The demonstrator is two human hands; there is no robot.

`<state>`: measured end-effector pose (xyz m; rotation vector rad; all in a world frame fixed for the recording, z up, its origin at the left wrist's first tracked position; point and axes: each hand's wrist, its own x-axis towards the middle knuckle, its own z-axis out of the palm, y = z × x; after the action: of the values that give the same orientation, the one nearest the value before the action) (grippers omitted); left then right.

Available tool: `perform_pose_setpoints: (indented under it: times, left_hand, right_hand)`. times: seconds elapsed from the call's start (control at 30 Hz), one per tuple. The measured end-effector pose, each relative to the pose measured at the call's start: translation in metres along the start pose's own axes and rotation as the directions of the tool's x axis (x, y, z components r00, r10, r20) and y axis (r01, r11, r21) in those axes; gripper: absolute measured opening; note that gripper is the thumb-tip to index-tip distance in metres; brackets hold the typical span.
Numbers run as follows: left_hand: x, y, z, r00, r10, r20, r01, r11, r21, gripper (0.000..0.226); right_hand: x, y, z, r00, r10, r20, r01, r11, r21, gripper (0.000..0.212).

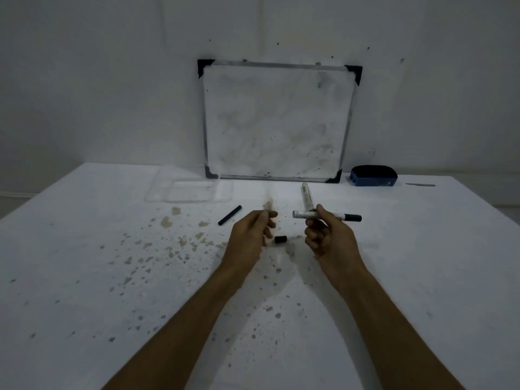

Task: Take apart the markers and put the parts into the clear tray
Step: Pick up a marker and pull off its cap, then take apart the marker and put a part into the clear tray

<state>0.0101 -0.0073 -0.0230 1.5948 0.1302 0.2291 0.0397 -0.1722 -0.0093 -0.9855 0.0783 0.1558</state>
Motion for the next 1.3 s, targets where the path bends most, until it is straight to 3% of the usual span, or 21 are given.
perform_pose_setpoints:
  times: [0.03, 0.07, 0.1, 0.17, 0.23, 0.27, 0.33, 0.37, 0.4, 0.47, 0.57, 0.63, 0.77, 0.9, 1.0, 1.2, 1.3]
  left_hand:
    - [-0.001, 0.004, 0.002, 0.989, -0.131, 0.064, 0.144, 0.953, -0.266, 0.040]
    - [-0.002, 0.006, 0.003, 0.962, -0.230, 0.144, 0.271, 0.845, -0.460, 0.047]
    - [-0.002, 0.007, 0.003, 0.928, -0.301, 0.220, 0.372, 0.732, -0.570, 0.053]
    - [-0.002, 0.005, 0.001, 0.870, -0.362, 0.336, 0.492, 0.573, -0.656, 0.059]
    - [0.000, 0.006, -0.004, 0.842, -0.351, 0.410, 0.538, 0.501, -0.678, 0.062]
    - [0.000, 0.007, -0.006, 0.832, -0.337, 0.442, 0.555, 0.488, -0.674, 0.062]
    - [-0.001, 0.007, -0.009, 0.817, -0.316, 0.483, 0.577, 0.462, -0.673, 0.062]
    - [0.000, 0.006, -0.010, 0.814, -0.317, 0.486, 0.580, 0.452, -0.677, 0.061]
    - [0.000, 0.006, -0.010, 0.813, -0.320, 0.486, 0.582, 0.447, -0.679, 0.061]
    - [0.002, 0.004, -0.013, 0.806, -0.329, 0.492, 0.592, 0.464, -0.659, 0.061]
    - [0.004, 0.005, -0.013, 0.810, -0.371, 0.455, 0.587, 0.480, -0.652, 0.059]
    - [0.004, 0.005, -0.011, 0.804, -0.380, 0.458, 0.595, 0.481, -0.644, 0.057]
    - [0.001, 0.008, -0.008, 0.805, -0.350, 0.479, 0.593, 0.527, -0.609, 0.057]
    - [0.002, 0.009, -0.006, 0.847, -0.345, 0.403, 0.523, 0.674, -0.522, 0.048]
    - [0.005, 0.006, -0.005, 0.846, -0.342, 0.410, 0.506, 0.757, -0.413, 0.039]
    - [0.003, 0.002, -0.006, 0.882, -0.254, 0.398, 0.378, 0.885, -0.272, 0.027]
    - [0.007, 0.001, -0.015, 0.913, -0.201, 0.356, 0.290, 0.932, -0.216, 0.021]
  right_hand:
    - [-0.004, -0.002, 0.004, 0.996, -0.094, -0.010, 0.092, 0.989, -0.117, 0.020]
    - [-0.010, -0.003, 0.007, 0.982, -0.189, 0.003, 0.184, 0.952, -0.244, 0.020]
    - [-0.016, -0.005, 0.012, 0.960, -0.276, 0.039, 0.272, 0.897, -0.348, 0.020]
    - [-0.032, -0.005, 0.023, 0.901, -0.414, 0.130, 0.423, 0.773, -0.472, 0.018]
    - [-0.046, 0.004, 0.036, 0.827, -0.517, 0.219, 0.543, 0.635, -0.549, 0.015]
    - [-0.049, 0.014, 0.040, 0.803, -0.523, 0.287, 0.571, 0.537, -0.620, 0.015]
    - [-0.047, 0.041, 0.045, 0.797, -0.425, 0.429, 0.558, 0.246, -0.792, 0.025]
    - [-0.044, 0.052, 0.044, 0.809, -0.383, 0.446, 0.530, 0.147, -0.835, 0.029]
    - [-0.041, 0.057, 0.043, 0.813, -0.384, 0.437, 0.516, 0.129, -0.847, 0.032]
    - [-0.038, 0.055, 0.041, 0.782, -0.478, 0.400, 0.541, 0.202, -0.817, 0.034]
    - [-0.046, 0.038, 0.046, 0.713, -0.622, 0.324, 0.611, 0.325, -0.722, 0.019]
    - [-0.047, 0.036, 0.044, 0.709, -0.633, 0.313, 0.627, 0.361, -0.690, 0.016]
    - [-0.037, 0.052, 0.038, 0.791, -0.471, 0.390, 0.516, 0.173, -0.839, 0.029]
    - [-0.032, 0.028, 0.038, 0.803, -0.578, 0.146, 0.458, 0.441, -0.772, 0.017]
    - [-0.022, 0.015, 0.023, 0.822, -0.570, -0.008, 0.360, 0.530, -0.768, 0.030]
    - [-0.006, -0.002, 0.006, 0.929, -0.335, -0.157, 0.190, 0.797, -0.574, 0.039]
    - [-0.002, -0.011, -0.002, 0.954, -0.265, -0.141, 0.133, 0.793, -0.595, 0.042]
